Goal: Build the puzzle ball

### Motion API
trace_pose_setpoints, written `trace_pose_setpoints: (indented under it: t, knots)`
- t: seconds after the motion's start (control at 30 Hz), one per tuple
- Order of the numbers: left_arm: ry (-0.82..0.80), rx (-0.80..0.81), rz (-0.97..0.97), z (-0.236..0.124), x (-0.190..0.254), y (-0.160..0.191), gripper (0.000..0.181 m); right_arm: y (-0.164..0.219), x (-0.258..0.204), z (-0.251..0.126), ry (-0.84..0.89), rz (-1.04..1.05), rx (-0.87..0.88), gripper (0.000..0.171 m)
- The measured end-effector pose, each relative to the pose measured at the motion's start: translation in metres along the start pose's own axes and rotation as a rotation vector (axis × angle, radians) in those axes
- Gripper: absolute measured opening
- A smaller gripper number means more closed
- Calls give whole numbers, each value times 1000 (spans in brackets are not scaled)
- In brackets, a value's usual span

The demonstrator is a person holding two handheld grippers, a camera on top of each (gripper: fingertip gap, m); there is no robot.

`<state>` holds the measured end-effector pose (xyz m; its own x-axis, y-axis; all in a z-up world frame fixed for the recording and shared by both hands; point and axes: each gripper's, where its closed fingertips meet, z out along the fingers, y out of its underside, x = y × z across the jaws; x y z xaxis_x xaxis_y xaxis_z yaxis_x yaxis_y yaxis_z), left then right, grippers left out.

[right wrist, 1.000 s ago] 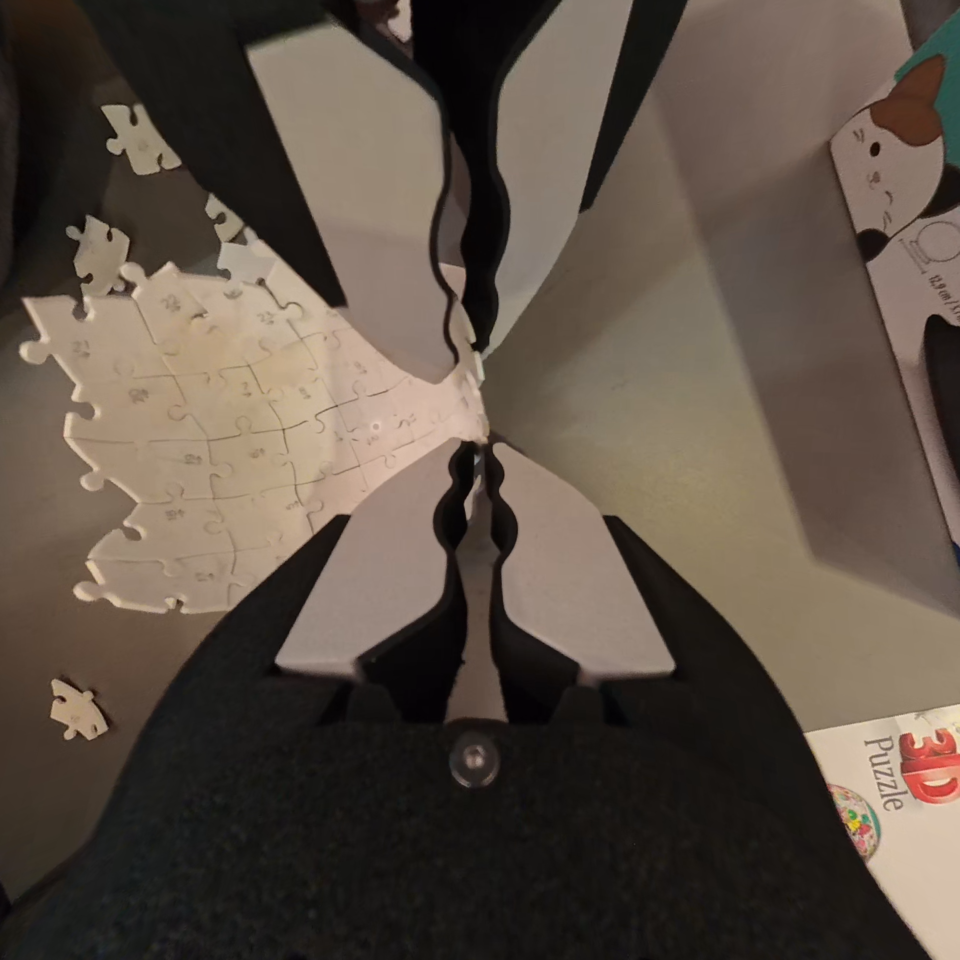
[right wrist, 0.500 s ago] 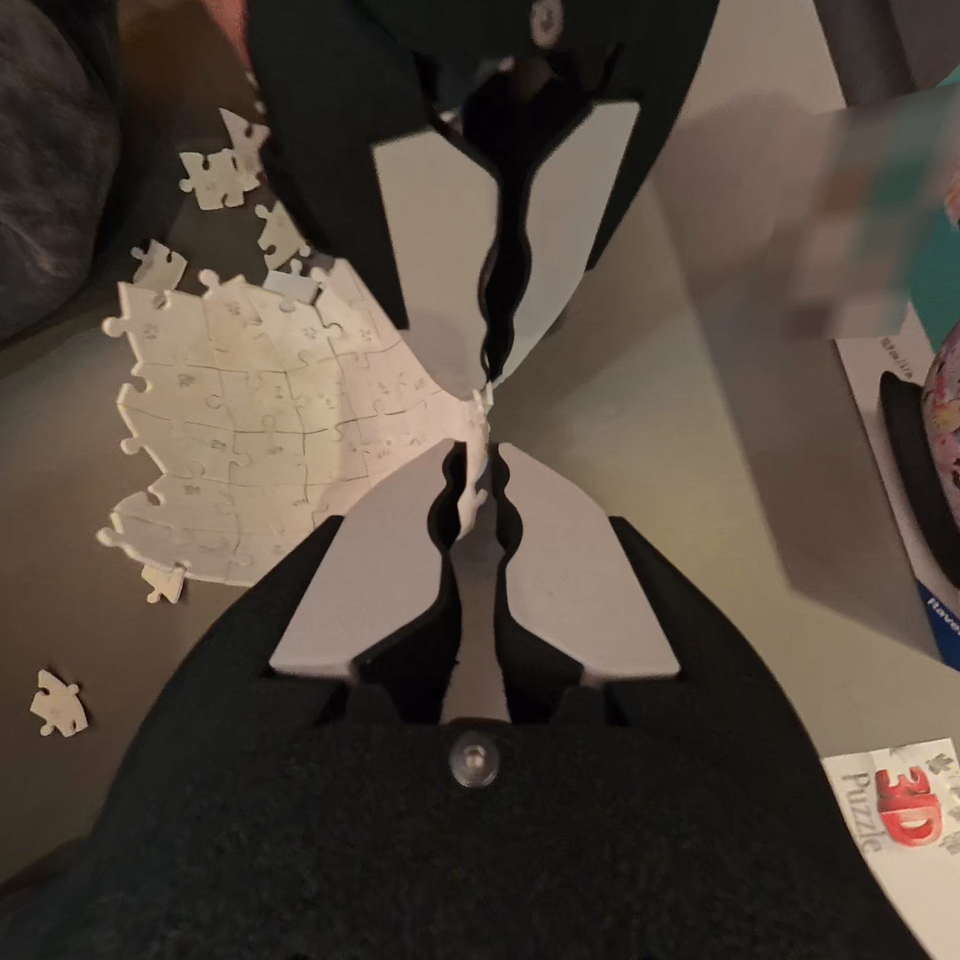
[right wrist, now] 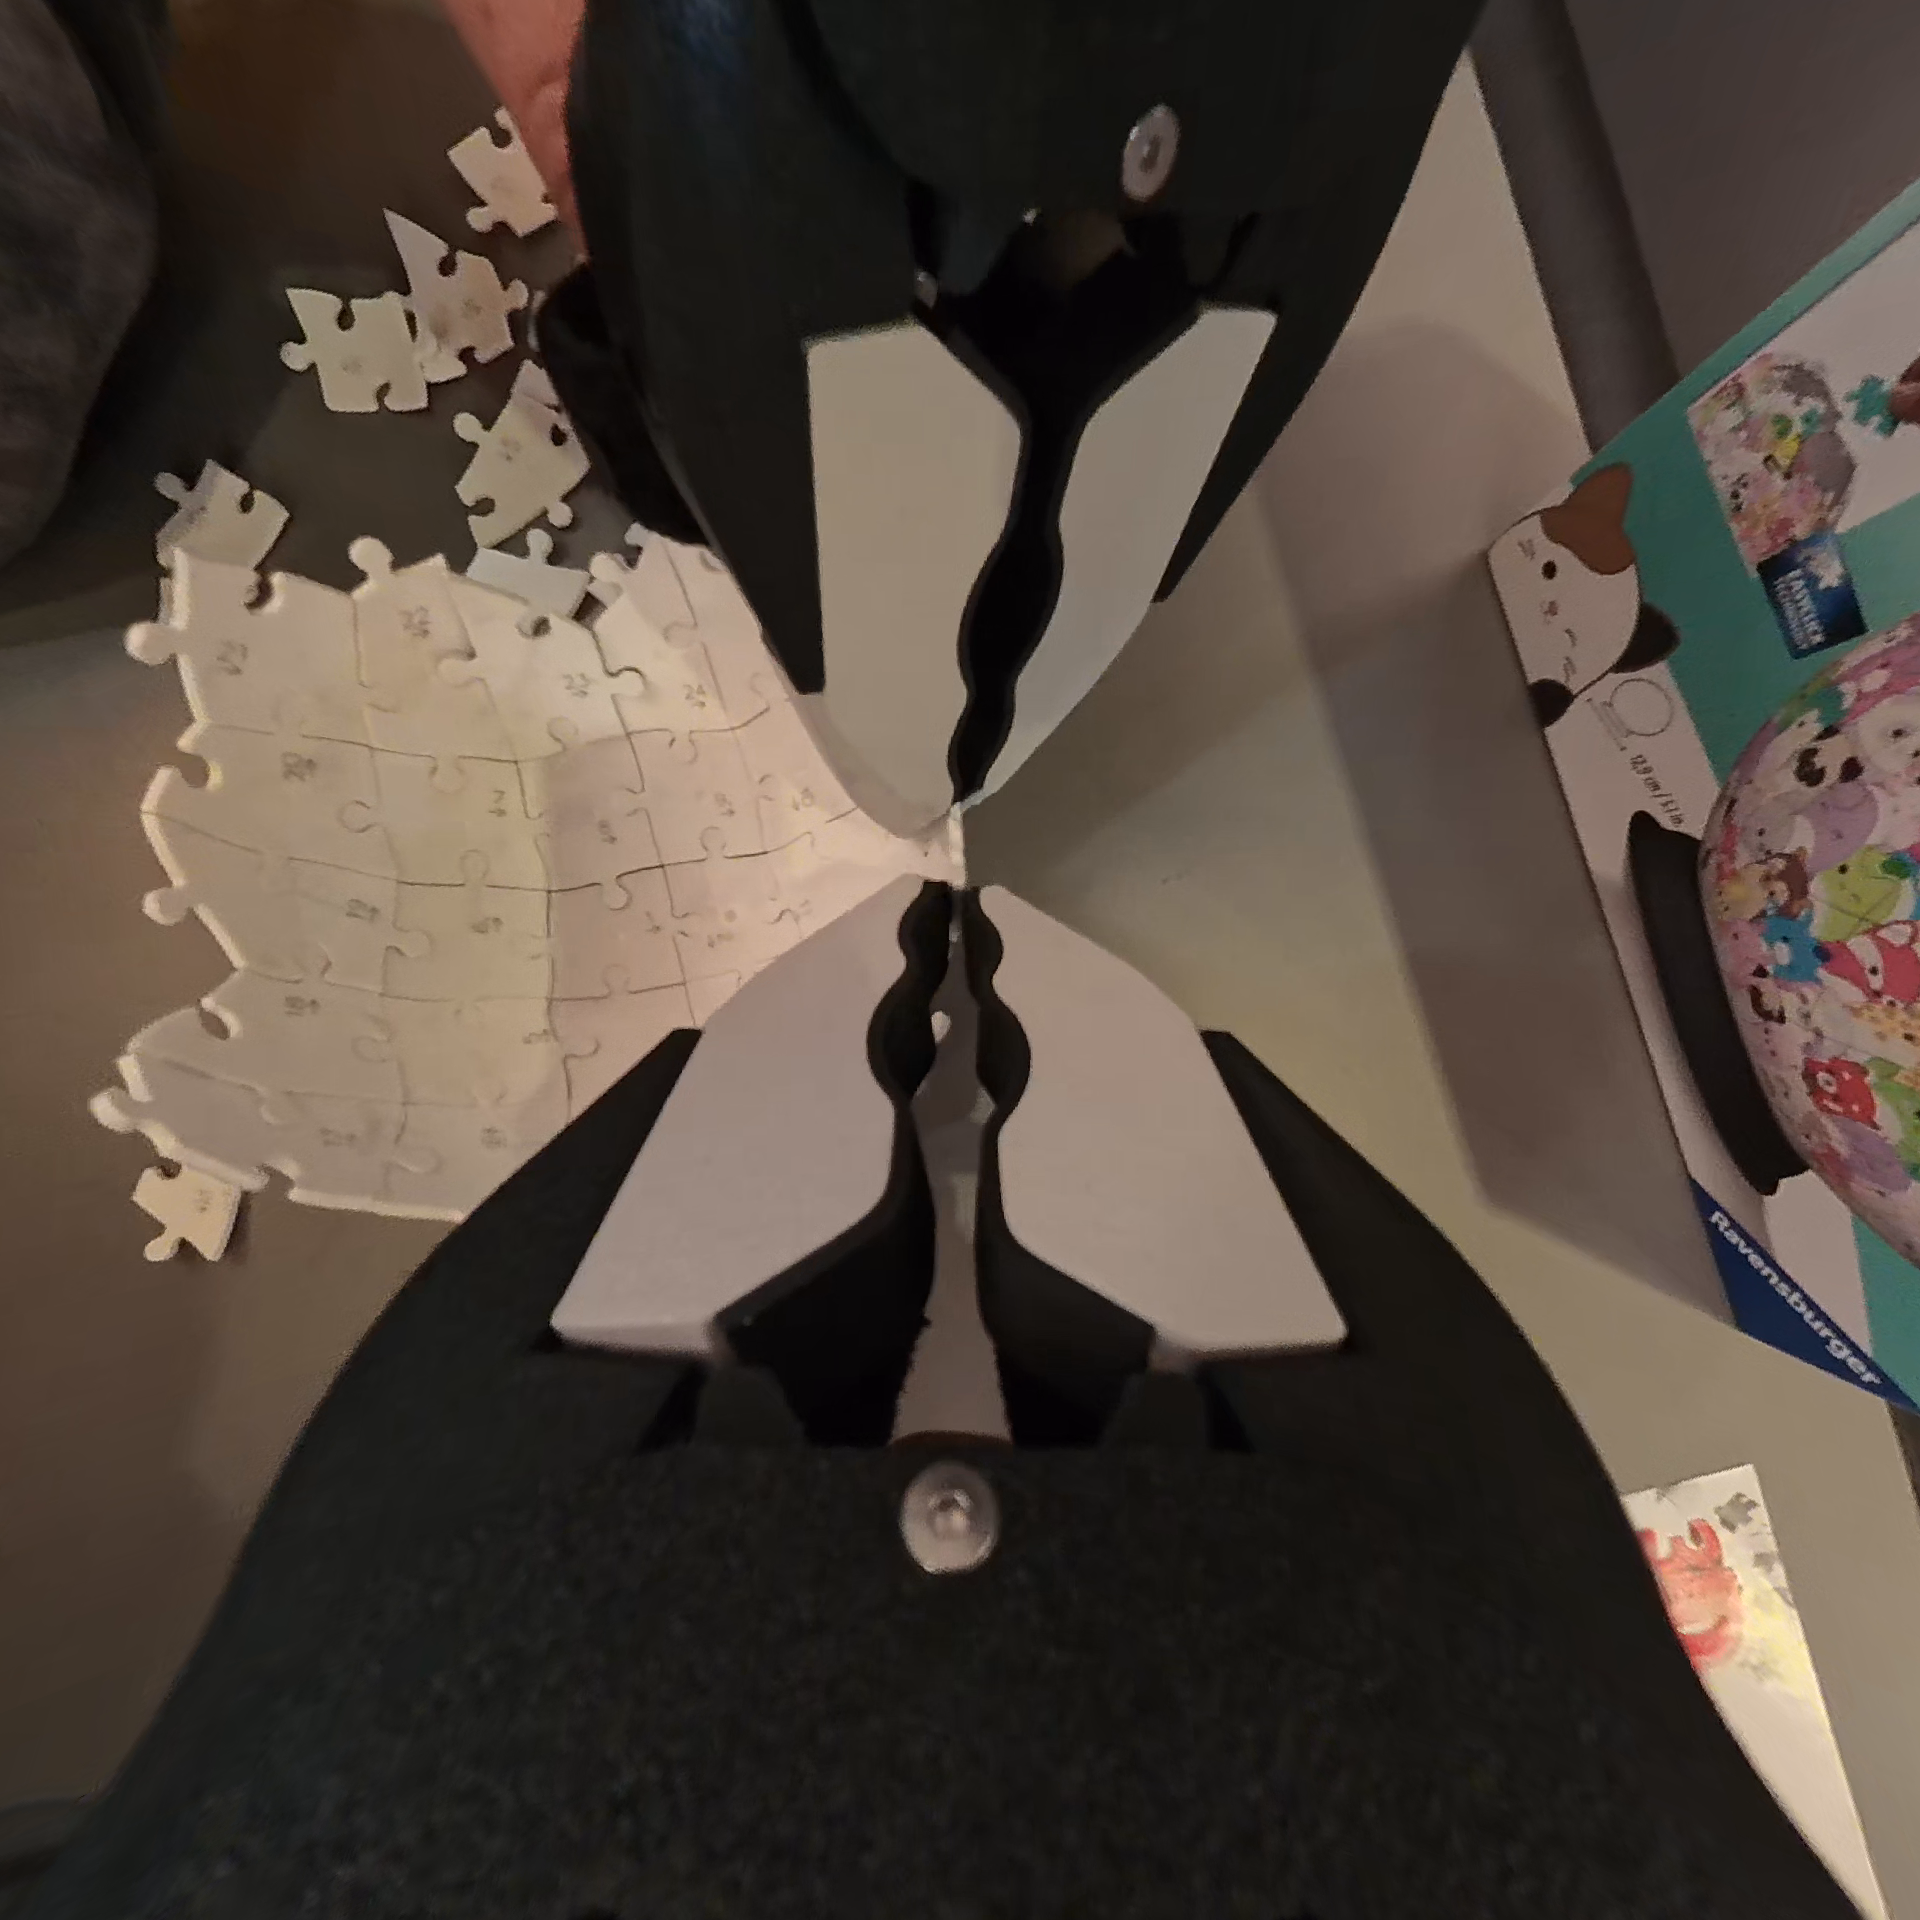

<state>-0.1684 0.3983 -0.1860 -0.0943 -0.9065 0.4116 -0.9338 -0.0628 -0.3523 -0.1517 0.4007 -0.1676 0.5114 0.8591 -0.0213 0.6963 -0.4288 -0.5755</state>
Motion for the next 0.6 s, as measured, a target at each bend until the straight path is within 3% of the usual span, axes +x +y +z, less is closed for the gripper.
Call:
trace_pose_setpoints:
  t: [0.6]
  knots:
    - [-24, 5, 20, -2, -1, -1, 2, 1, 2, -2, 34, 55, -37, 3]
